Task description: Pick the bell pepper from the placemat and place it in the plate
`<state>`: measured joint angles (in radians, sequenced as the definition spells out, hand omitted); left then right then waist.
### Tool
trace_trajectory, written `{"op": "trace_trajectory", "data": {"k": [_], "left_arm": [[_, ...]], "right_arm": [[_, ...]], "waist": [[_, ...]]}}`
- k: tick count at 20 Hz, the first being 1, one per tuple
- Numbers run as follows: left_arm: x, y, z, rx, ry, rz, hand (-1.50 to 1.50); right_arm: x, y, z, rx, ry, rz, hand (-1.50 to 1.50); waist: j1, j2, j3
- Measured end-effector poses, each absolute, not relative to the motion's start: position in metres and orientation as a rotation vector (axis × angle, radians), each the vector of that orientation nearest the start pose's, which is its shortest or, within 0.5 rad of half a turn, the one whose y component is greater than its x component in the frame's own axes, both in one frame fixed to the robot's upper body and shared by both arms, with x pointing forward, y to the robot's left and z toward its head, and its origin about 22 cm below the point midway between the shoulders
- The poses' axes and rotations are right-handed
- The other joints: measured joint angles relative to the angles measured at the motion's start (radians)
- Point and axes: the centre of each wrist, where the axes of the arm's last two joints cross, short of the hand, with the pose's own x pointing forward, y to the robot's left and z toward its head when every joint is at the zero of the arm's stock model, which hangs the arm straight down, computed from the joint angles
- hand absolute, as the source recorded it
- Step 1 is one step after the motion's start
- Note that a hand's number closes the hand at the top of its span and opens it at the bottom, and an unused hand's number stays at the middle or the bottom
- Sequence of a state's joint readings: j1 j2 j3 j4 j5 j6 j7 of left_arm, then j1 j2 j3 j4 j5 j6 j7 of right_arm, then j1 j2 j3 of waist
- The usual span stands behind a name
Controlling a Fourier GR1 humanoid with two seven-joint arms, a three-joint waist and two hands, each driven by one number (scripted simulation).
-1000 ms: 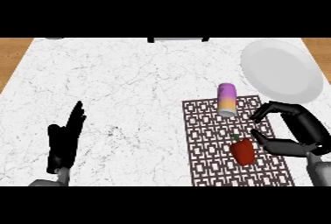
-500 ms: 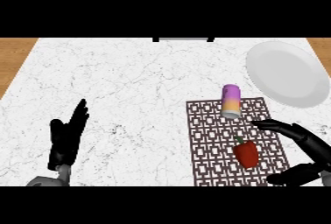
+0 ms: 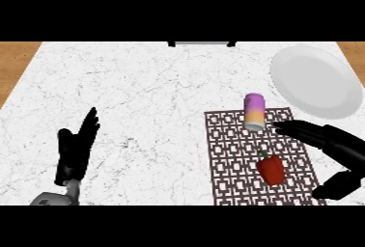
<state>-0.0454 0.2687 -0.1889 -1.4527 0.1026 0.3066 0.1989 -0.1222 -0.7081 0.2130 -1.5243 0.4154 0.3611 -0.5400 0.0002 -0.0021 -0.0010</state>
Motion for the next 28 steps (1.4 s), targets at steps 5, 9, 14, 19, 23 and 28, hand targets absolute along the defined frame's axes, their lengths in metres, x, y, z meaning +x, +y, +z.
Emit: {"op": "trace_trajectory", "data": {"k": [5,9,14,19,23,28], "left_arm": [[0.245,0.251,-0.013,0.253,-1.284,-0.031,0.0],[0.247,0.251,-0.01,0.255,-1.287,-0.034,0.0],[0.248,0.252,-0.015,0.247,-1.287,-0.036,0.0],[0.248,0.249,-0.022,0.248,-1.279,-0.033,0.0],[0.242,0.252,-0.015,0.246,-1.28,-0.033,0.0],[0.245,0.248,-0.014,0.246,-1.284,-0.035,0.0]], "right_arm": [[0.276,-0.317,0.077,-0.143,-1.441,1.583,-1.5],[0.278,-0.298,0.075,-0.145,-1.339,1.657,-1.5],[0.281,-0.286,0.066,-0.157,-1.274,1.685,-1.5],[0.287,-0.288,0.062,-0.15,-1.255,1.7,-1.5],[0.286,-0.287,0.048,-0.148,-1.238,1.711,-1.5],[0.285,-0.278,0.034,-0.138,-1.224,1.711,-1.5]], "waist": [[0.007,0.002,0.0],[0.005,0.002,0.0],[0.003,0.002,0.001],[0.002,0.002,0.001],[0.003,0.002,0.001],[0.002,0.002,0.001]]}}
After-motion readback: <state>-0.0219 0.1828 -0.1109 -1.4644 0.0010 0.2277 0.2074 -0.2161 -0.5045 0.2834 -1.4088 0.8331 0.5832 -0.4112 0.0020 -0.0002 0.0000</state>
